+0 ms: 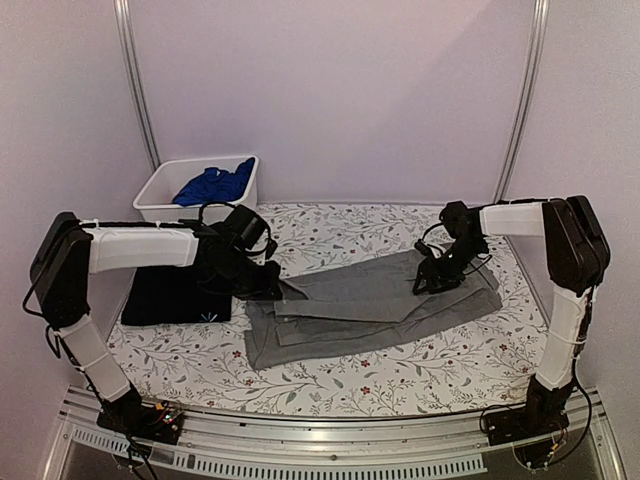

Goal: Fold and stack the mixed laundry pile
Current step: Adjust the rectangle-folded T-shirt at the center of the board, then rotate the rectangle-folded T-shirt at the center of the board.

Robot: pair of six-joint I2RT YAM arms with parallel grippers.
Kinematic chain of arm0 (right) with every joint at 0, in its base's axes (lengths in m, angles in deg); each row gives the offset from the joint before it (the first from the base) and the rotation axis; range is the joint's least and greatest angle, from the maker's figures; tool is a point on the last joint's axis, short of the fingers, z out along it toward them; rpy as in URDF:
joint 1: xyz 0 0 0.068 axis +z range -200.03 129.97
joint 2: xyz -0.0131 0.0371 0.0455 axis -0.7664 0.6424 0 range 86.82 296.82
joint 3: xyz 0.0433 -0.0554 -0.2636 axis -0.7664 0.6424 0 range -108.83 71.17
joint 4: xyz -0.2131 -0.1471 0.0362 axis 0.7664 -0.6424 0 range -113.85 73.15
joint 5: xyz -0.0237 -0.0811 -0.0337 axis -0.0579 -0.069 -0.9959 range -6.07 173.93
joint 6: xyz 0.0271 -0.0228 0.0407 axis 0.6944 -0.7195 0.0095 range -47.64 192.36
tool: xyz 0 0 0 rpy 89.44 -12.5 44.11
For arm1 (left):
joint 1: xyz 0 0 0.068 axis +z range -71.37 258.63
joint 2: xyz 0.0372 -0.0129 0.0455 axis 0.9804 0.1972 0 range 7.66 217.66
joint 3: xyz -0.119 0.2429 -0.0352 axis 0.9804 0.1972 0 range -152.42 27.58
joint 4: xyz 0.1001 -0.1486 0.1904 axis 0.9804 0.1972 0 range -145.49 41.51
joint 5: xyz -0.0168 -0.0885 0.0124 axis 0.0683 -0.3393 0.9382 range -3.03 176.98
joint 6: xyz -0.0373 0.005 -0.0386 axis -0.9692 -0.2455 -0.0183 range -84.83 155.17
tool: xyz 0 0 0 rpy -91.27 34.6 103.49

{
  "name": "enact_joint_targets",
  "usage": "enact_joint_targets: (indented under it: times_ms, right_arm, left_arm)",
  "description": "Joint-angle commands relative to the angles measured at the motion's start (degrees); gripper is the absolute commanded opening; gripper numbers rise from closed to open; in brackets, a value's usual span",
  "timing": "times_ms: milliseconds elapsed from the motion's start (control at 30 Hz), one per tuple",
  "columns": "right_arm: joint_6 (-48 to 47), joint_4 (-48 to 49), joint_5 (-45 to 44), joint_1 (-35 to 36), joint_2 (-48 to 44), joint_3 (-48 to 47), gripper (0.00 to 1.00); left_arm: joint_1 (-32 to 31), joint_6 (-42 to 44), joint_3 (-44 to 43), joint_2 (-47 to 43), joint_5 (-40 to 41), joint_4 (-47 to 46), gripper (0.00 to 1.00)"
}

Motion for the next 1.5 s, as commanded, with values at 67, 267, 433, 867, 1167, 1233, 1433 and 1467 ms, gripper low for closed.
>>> enact_joint_targets:
  times_ms: [67, 267, 433, 867, 1167, 1233, 1433, 1467]
  right_arm:
    - [0.1, -0.9, -0.1, -0.3, -1.9, -2.5, 0.57]
    - [0.8, -2.0, 0.6, -0.1, -3.5, -5.4, 0.57]
    - [2.5, -1.9, 1.9, 1.1, -6.0, -5.9, 0.57]
    - [10.5, 3.5, 0.4, 4.4, -3.7, 3.3, 0.54]
    - [6.0, 2.8, -9.5, 4.3, 7.6, -5.3, 0.53]
    - [5.6, 2.9, -11.1, 4.3, 10.3, -9.4, 0.53]
    - [3.6, 2.5, -8.1, 6.1, 20.2, -27.4, 0.52]
    - [3.2, 1.8, -6.4, 7.0, 21.5, -31.2, 0.52]
  left_arm:
    - [1.6, -4.0, 2.7, 3.2, -2.7, -0.7, 0.00]
    - [1.7, 0.5, 3.2, 2.2, -5.0, -0.1, 0.38]
    - [1.9, 5.5, 4.2, -7.6, -0.1, -3.2, 0.70]
    - [-0.1, 19.9, -14.3, 12.7, 0.7, 3.9, 0.62]
    - [-5.5, 24.2, -11.0, 20.2, 10.5, 9.4, 0.53]
    - [-7.2, 23.5, -8.2, 19.2, 10.2, 9.4, 0.53]
    - [-15.0, 19.2, 1.4, 13.1, 1.6, 7.7, 0.53]
    - [-16.2, 18.6, 2.7, 11.1, -1.2, 6.5, 0.54]
